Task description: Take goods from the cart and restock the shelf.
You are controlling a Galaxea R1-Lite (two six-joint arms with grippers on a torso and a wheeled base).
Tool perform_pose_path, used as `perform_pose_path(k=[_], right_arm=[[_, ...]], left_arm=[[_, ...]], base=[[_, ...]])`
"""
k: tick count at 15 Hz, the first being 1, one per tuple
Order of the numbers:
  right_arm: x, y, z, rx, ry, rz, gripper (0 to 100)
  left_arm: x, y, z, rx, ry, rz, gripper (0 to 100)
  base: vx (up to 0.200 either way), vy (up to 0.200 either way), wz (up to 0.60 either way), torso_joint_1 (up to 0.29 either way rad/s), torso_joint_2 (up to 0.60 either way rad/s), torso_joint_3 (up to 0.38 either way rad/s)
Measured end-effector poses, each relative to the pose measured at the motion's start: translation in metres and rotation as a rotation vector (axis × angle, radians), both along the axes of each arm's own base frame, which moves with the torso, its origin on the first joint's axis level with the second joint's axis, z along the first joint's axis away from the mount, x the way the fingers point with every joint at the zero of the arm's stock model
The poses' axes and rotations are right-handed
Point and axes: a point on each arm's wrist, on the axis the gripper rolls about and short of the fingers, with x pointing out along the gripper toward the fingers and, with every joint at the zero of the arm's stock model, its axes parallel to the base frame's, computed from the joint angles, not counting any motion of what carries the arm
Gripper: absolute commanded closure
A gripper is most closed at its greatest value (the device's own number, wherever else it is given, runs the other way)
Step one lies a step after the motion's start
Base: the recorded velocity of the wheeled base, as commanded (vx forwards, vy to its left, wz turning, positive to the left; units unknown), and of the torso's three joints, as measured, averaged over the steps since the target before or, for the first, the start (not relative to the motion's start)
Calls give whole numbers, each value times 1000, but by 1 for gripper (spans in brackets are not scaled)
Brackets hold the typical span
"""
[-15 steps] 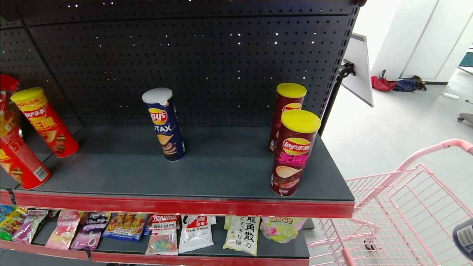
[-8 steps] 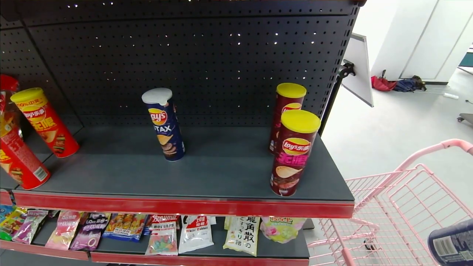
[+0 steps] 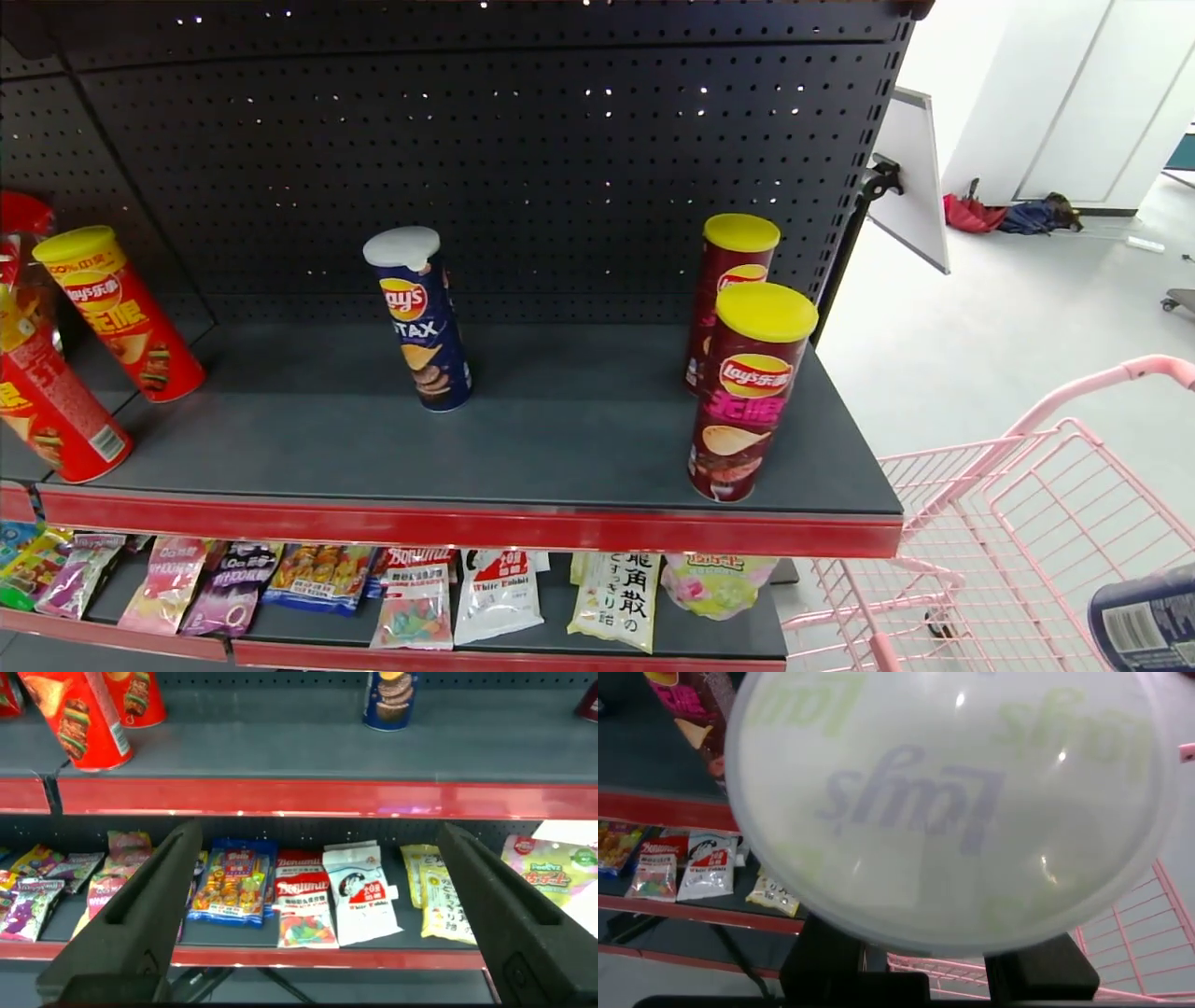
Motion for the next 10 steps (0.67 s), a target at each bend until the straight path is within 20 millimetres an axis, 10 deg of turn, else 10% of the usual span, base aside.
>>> perform_pose_path(k=[10], right_arm=[[0,0,-1,0,1,2,100]], left_arm=[[0,0,0,0,0,-1,0]], base=[[0,200,0,1,3,1]])
